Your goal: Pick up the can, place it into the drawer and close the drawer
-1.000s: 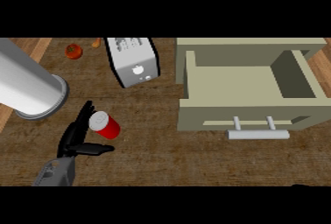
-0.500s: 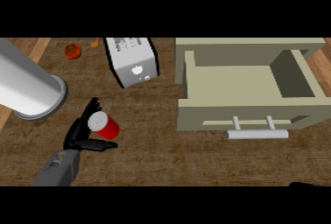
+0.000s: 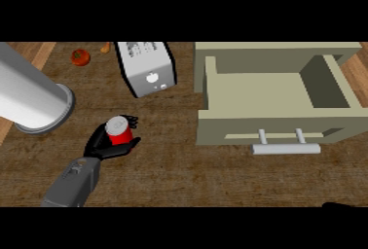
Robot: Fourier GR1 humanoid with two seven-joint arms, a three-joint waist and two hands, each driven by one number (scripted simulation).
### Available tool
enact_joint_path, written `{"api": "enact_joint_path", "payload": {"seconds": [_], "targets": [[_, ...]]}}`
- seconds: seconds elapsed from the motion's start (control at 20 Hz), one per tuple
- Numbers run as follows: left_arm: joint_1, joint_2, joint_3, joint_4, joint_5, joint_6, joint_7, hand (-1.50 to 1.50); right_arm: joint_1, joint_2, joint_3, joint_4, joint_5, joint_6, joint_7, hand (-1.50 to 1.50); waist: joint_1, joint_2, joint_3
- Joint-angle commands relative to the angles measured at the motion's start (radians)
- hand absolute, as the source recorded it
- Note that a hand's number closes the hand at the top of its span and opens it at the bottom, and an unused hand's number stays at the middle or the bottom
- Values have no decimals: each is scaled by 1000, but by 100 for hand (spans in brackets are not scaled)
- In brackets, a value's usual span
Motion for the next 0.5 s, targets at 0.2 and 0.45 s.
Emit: {"api": "enact_joint_path", "payload": {"seconds": [0.2,0.45], "targets": [[-40,-6,4,45,5,-65,-63,150,-24,-25,-53,60,-20,19,-37,-150,-1,1,0],[-48,-64,16,-17,43,-35,-10,150,-59,-43,-77,54,-42,10,-14,-150,7,-3,1]]}}
